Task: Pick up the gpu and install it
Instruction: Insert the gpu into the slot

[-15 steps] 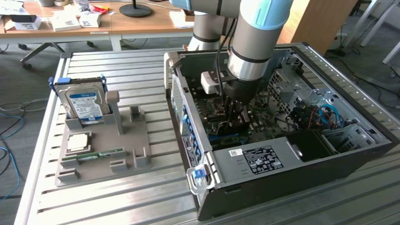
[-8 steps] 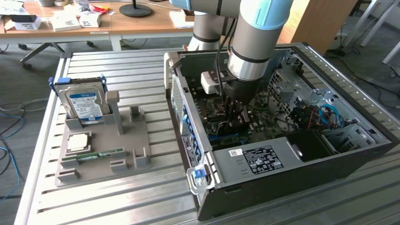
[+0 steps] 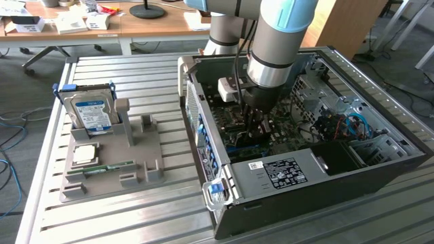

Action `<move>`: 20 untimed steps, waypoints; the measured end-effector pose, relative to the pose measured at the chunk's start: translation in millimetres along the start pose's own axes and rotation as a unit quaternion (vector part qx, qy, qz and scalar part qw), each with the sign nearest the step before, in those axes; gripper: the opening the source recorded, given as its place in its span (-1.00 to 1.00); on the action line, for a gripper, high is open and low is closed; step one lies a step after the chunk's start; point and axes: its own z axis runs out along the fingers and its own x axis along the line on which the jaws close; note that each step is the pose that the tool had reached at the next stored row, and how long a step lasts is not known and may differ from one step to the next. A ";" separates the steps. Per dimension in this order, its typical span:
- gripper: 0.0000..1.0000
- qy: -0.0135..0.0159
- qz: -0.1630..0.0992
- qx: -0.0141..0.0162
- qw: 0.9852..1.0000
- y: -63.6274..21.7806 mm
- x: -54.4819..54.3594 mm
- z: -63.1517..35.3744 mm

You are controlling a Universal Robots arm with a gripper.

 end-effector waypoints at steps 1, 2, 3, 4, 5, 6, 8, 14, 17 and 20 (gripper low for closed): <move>-0.49 0.000 0.000 0.000 1.000 0.0 0.0 0.0; -0.49 0.000 0.000 0.000 1.000 0.0 0.0 0.0; -0.49 0.000 0.000 0.000 1.000 0.0 0.0 0.0; -0.49 0.000 0.000 0.000 1.000 0.0 0.0 0.0; -0.49 0.000 0.000 0.000 1.000 0.0 0.0 0.0; -0.49 0.000 0.000 0.000 1.000 0.0 0.0 0.0; -0.49 0.000 0.000 0.000 1.000 0.0 0.0 0.0; -0.49 0.000 0.000 0.000 1.000 0.0 0.0 0.0; -0.47 0.000 0.000 0.000 1.000 0.3 0.0 0.3; -0.23 0.000 0.000 0.000 1.000 0.0 0.0 0.0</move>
